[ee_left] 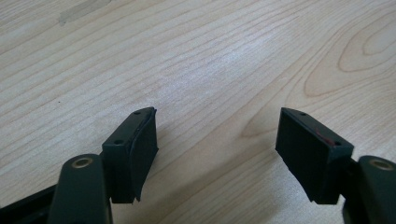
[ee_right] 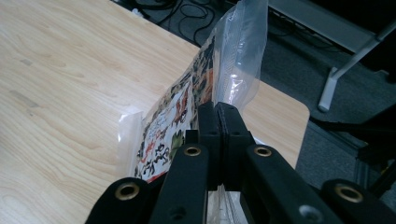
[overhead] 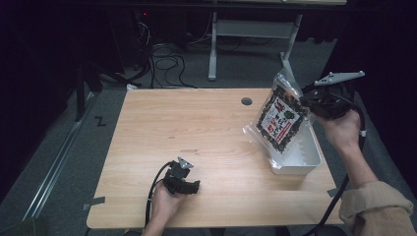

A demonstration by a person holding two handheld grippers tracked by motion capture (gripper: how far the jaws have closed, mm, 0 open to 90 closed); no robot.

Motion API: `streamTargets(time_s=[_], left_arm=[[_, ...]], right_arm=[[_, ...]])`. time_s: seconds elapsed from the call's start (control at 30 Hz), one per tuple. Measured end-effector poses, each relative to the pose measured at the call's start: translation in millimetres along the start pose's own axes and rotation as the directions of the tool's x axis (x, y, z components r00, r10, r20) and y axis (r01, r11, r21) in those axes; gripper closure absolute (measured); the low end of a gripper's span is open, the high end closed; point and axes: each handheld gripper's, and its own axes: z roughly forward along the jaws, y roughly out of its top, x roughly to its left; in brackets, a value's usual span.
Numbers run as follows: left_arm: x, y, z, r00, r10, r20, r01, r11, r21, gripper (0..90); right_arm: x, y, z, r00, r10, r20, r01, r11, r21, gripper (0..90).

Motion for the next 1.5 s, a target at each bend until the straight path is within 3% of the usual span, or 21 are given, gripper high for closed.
streamTargets(time_s=[0.23,0.8,1.17,1.5], left_arm=[[0.9,-0.7,0.5,0.9999,-0.009,-0.007,0.009,1.0000,0.003,30.0],[-0.1,-1.5,-1.0,0.9999,-0.011,-0.005,0.011,0.9999,-0.003,29.9],[-0.9,-1.4,-0.6,0.9999,-0.007,-0.009,0.007,1.0000,-0.005,29.8],[-1.7,-2.0,-1.2,0.9999,-0.009,-0.011,0.009,1.0000,-0.005,29.7]], right_arm=[[-7.8,1.4,-10.0,0.9993,0.009,0.036,-0.008,1.000,-0.022,90.0],[-22.9,-10.4,-17.8,0.9925,-0.001,0.122,0.001,1.000,0.001,90.0],[-28.6,-22.4,-22.3,0.9875,-0.036,0.154,0.035,0.999,0.011,90.0],[-26.5,-33.2,-15.7,0.9854,-0.069,0.155,0.065,0.997,0.034,90.0]])
